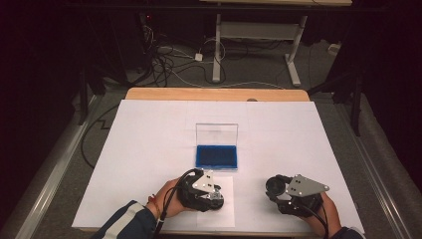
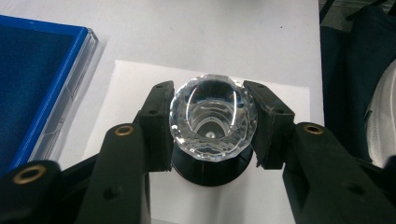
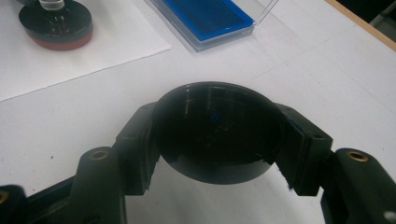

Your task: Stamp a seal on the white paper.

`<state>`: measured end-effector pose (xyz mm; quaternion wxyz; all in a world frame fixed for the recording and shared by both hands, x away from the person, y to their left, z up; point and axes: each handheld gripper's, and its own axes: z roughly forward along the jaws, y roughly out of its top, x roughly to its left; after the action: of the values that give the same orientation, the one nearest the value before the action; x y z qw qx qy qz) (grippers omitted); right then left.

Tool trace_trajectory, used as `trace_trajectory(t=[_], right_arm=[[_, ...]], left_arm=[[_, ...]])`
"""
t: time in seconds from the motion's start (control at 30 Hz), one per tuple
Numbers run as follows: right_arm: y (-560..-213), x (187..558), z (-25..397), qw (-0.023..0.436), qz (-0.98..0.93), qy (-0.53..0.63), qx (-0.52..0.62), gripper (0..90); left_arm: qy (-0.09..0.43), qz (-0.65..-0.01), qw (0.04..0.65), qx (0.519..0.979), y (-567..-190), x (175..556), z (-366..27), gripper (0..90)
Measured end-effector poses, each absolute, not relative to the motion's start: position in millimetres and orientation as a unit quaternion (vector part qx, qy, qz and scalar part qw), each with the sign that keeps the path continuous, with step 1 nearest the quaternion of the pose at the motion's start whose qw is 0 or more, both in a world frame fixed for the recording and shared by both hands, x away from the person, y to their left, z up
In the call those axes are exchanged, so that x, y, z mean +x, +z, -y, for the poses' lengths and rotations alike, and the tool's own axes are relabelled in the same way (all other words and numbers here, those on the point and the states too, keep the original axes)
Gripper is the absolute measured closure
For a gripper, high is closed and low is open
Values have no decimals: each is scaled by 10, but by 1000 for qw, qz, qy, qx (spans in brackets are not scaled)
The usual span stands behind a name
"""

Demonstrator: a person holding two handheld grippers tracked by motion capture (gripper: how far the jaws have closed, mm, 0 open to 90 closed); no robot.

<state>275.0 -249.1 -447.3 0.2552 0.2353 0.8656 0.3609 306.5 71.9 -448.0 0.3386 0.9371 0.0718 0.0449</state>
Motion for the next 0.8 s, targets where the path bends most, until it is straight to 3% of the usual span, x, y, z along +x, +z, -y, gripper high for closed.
trace_trajectory(t=[0.8], right_arm=[[-4468,2743,2491,255,-864,367,232,378]], left_arm=[[42,-73,336,938,-4481,3075,-715,542]])
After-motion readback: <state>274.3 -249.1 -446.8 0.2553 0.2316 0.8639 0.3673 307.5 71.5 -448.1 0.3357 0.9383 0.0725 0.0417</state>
